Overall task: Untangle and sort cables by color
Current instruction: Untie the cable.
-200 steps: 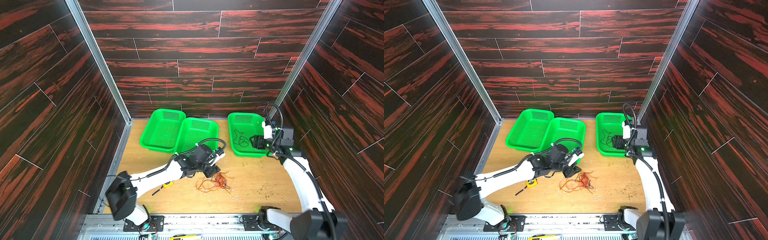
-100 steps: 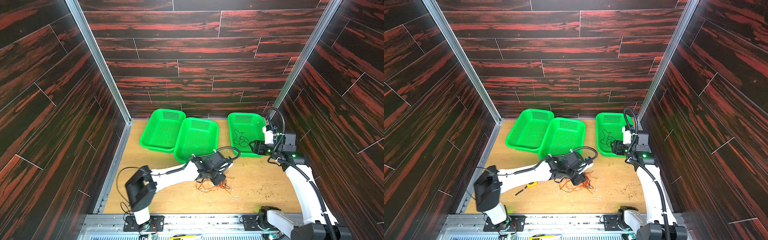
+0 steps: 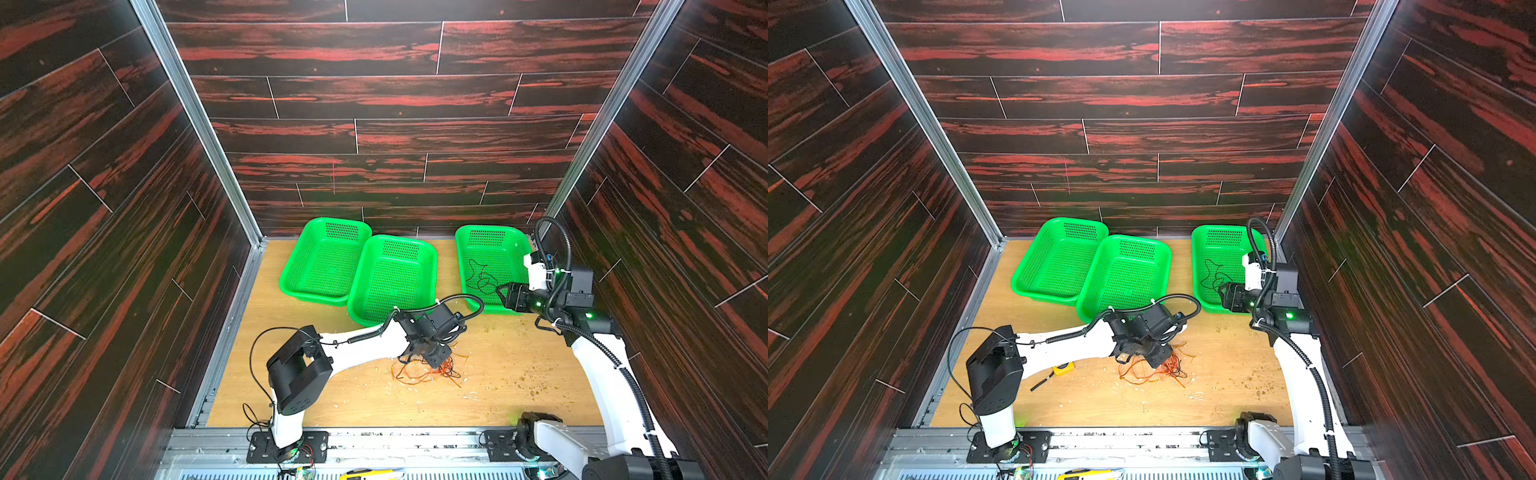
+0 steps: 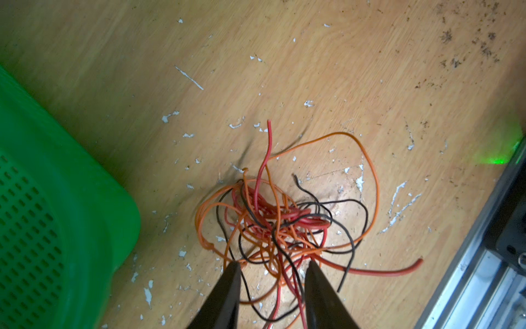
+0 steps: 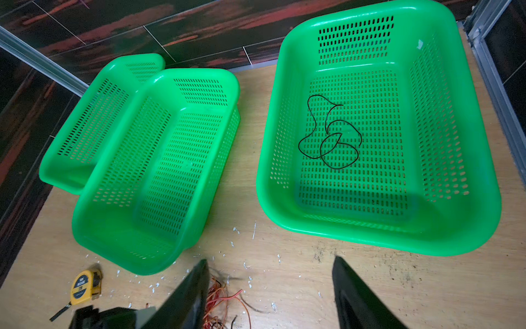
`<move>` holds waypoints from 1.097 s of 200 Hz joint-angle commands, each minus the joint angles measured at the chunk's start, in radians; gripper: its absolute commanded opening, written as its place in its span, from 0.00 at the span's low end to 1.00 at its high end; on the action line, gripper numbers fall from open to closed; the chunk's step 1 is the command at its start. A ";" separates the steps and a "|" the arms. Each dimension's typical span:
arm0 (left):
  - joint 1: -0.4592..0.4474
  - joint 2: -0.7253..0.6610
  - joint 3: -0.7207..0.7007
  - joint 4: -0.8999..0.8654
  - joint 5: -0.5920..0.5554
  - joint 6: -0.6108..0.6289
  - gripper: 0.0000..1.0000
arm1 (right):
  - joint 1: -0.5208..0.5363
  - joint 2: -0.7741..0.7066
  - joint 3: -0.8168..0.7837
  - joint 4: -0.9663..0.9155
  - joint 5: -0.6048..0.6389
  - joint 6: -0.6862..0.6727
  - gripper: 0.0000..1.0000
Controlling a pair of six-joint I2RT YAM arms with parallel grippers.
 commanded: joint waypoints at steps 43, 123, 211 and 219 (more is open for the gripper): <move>-0.003 0.027 0.034 -0.026 0.008 -0.013 0.34 | 0.004 -0.014 -0.025 -0.009 -0.033 -0.006 0.67; -0.003 -0.006 0.039 -0.028 -0.006 0.008 0.01 | 0.005 -0.018 -0.032 -0.004 -0.061 -0.001 0.66; -0.003 -0.281 -0.094 0.037 -0.049 0.034 0.00 | 0.068 -0.039 -0.089 0.041 -0.311 -0.035 0.65; -0.002 -0.308 -0.105 0.050 -0.047 0.039 0.00 | 0.084 -0.042 -0.099 0.055 -0.342 -0.038 0.65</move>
